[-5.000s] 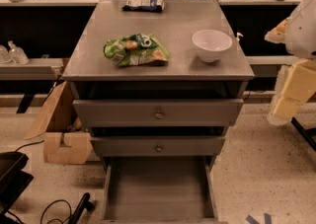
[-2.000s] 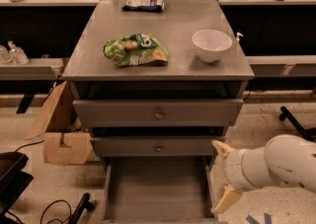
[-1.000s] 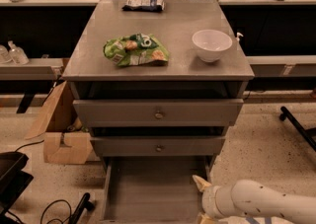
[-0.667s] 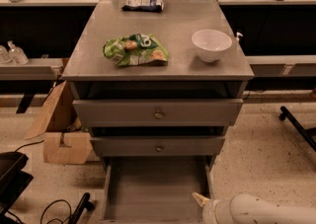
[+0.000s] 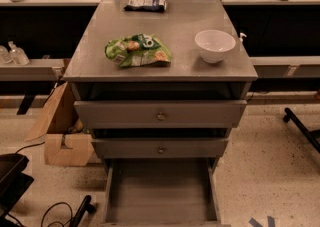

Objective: Close bottom drawer

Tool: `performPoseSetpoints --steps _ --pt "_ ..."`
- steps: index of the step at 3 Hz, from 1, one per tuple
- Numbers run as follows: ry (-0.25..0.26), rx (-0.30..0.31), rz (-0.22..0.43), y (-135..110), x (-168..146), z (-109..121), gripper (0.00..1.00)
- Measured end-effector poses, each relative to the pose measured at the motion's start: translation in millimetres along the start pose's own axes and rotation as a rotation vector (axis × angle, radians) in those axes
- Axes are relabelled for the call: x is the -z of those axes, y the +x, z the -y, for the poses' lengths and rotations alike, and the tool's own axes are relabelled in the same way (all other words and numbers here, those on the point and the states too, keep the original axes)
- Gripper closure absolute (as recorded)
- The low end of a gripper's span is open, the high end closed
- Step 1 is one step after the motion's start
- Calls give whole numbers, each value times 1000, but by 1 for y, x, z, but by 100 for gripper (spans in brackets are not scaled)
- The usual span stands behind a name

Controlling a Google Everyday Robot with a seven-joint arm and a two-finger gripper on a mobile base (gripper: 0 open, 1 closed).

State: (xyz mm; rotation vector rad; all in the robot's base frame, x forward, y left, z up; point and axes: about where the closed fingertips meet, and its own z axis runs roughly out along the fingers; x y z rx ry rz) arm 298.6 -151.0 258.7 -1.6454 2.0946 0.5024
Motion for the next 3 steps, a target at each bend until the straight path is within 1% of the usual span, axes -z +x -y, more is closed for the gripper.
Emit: performPoseSetpoints --steps 1,2,3 --pt "-11 -6 4 0 -5 -6 86" --pt "-14 -6 5 0 -6 -6 100" --pt "-34 -3 16 -4 -22 -7 100"
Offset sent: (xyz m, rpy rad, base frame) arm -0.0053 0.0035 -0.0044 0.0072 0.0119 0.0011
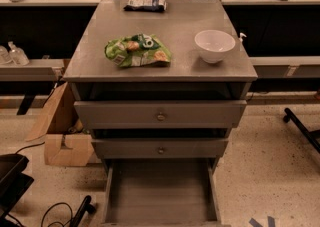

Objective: Close bottom drawer

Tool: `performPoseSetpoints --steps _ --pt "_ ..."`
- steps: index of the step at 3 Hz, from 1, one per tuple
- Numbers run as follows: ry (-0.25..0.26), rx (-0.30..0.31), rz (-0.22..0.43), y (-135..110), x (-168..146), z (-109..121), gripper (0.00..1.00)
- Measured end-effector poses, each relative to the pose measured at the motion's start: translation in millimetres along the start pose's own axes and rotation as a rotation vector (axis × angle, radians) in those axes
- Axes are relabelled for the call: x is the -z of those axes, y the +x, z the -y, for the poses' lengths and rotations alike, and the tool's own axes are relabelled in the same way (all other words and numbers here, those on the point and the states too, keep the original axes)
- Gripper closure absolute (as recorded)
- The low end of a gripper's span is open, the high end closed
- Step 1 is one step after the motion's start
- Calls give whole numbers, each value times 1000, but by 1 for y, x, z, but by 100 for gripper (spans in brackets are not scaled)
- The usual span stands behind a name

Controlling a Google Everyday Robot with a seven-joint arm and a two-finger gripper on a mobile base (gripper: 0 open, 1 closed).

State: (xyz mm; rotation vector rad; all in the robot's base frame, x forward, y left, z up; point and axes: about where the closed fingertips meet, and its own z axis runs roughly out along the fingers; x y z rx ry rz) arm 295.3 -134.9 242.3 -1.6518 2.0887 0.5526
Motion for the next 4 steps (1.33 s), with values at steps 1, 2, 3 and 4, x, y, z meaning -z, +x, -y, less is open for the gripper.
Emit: performPoseSetpoints --steps 1,2,3,4 --pt "-39 -2 61 1 -34 -4 100" --pt "-63 -12 138 5 -77 -1 100" --pt "-58 -5 184 15 -127 25 100" --pt "-24 -6 191 28 -149 61 100"
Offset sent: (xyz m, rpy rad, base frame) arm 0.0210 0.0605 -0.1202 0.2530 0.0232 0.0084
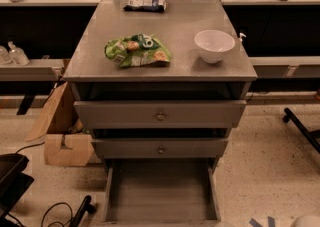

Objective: Close bottom drawer

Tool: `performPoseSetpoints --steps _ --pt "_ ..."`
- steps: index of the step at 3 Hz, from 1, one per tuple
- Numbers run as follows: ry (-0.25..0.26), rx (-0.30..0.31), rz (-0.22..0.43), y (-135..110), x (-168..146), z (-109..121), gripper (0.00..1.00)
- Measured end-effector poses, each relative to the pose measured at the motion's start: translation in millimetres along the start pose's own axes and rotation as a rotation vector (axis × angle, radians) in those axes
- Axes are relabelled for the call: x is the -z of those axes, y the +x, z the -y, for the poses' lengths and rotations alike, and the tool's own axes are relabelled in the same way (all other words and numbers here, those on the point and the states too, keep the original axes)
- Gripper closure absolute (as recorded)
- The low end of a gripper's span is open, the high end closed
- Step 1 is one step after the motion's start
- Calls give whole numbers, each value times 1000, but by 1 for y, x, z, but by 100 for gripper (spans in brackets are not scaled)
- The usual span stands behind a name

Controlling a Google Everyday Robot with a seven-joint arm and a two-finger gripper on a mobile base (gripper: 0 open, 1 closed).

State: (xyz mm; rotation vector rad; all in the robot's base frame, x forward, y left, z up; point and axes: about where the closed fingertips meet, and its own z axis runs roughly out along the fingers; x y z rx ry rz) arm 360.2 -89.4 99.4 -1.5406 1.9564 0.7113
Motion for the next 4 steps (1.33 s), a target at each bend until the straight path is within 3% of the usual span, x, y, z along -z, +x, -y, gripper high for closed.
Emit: performPoseSetpoints --steps 1,2,3,4 --pt "1 0 0 1 0 -3 100" --pt "24 11 -6 -1 4 17 100" --pt "24 11 -6 -1 4 16 100" --pt "56 21 -9 -12 6 52 100"
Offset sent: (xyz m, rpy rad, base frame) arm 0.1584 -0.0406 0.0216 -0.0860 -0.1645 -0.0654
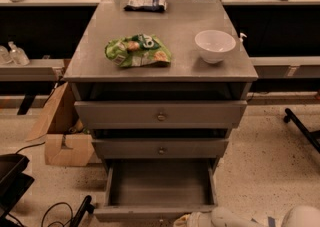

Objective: Close bottom drawer

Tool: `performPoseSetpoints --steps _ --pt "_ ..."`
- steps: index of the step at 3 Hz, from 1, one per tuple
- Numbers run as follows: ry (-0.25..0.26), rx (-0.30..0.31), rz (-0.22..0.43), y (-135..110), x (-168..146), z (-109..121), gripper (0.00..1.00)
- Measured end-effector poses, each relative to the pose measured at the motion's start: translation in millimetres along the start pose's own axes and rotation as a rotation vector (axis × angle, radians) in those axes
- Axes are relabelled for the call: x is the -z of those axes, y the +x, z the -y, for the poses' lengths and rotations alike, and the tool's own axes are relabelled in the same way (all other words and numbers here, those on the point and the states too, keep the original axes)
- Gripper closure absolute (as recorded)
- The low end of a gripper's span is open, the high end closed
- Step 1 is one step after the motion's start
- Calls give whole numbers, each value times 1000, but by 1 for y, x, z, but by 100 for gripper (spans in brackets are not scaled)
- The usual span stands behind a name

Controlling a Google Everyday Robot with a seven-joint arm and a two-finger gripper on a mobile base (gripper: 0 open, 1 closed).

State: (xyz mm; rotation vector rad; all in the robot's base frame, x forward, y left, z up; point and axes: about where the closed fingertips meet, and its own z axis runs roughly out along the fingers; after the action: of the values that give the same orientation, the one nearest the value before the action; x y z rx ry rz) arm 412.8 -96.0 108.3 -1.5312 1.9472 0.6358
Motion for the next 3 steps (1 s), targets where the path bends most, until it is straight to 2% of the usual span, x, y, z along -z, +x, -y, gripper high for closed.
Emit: performPoseSetpoints --steps 1,2,3 --pt "0 0 0 1 0 -2 100" --pt "33 11 -9 -14 -3 40 100" --pt "35 12 -9 -14 -2 39 100"
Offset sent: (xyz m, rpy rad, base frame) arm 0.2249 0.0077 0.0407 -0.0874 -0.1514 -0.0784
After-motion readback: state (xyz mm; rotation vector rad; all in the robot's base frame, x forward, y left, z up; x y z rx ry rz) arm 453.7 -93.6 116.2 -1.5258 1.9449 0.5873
